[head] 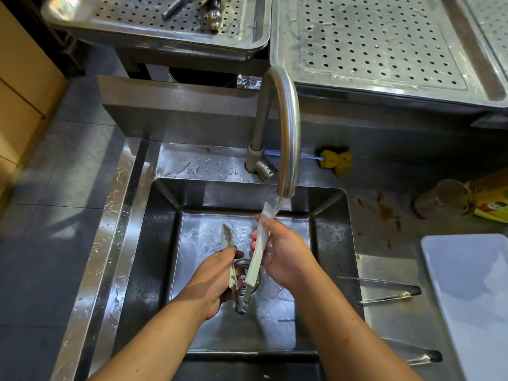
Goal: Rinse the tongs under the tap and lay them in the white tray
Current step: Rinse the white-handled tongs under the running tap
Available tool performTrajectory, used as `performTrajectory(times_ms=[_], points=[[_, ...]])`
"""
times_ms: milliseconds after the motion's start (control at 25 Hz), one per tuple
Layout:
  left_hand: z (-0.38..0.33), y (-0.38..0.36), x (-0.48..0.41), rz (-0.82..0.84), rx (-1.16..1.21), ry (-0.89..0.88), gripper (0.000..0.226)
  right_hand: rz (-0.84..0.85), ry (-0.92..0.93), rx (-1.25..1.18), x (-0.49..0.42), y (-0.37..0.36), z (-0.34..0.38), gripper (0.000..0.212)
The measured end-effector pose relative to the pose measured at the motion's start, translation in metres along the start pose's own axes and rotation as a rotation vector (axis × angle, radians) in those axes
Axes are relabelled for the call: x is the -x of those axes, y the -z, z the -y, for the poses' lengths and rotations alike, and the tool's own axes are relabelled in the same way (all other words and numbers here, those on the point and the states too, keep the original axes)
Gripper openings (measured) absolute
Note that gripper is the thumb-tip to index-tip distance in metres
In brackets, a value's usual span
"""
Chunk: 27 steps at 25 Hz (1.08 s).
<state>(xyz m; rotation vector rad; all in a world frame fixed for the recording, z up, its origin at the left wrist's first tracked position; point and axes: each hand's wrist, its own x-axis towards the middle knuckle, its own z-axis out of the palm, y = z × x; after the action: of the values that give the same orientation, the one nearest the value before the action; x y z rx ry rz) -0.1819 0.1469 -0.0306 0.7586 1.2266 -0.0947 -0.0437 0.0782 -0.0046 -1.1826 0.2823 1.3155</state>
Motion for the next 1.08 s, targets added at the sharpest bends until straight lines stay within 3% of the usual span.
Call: performTrajectory(times_ms=[80, 240, 440, 720, 880, 1000, 1080], points=[[-0.001, 0.000, -0.003, -0.006, -0.048, -0.031, 0.027, 0.015, 0.059, 0.066, 0.006, 0.007, -0.005, 0.013], [-0.007, -0.008, -0.005, -0.002, -0.090, -0.120, 0.027, -0.128, 0.102, 0.430, 0.021, 0.016, -0.020, 0.022], [-0.013, -0.034, -0.010, 0.048, -0.168, -0.163, 0.030, -0.015, 0.011, 0.344, 0.046, 0.031, -0.035, 0.021], [-0.016, -0.044, -0.017, 0.215, -0.093, -0.010, 0.042, -0.017, 0.013, 0.511, 0.049, 0.035, -0.033, 0.035], [-0.021, -0.048, -0.012, 0.290, -0.155, -0.019, 0.025, -0.004, 0.052, 0.440, 0.047, 0.032, -0.024, 0.044], [-0.028, -0.038, -0.009, 0.453, -0.199, -0.061, 0.050, 0.109, 0.059, 0.340, 0.046, 0.035, -0.011, 0.053], [-0.032, -0.034, -0.010, 0.498, -0.316, -0.072, 0.050, 0.170, 0.035, 0.345, 0.046, 0.036, -0.007, 0.050]])
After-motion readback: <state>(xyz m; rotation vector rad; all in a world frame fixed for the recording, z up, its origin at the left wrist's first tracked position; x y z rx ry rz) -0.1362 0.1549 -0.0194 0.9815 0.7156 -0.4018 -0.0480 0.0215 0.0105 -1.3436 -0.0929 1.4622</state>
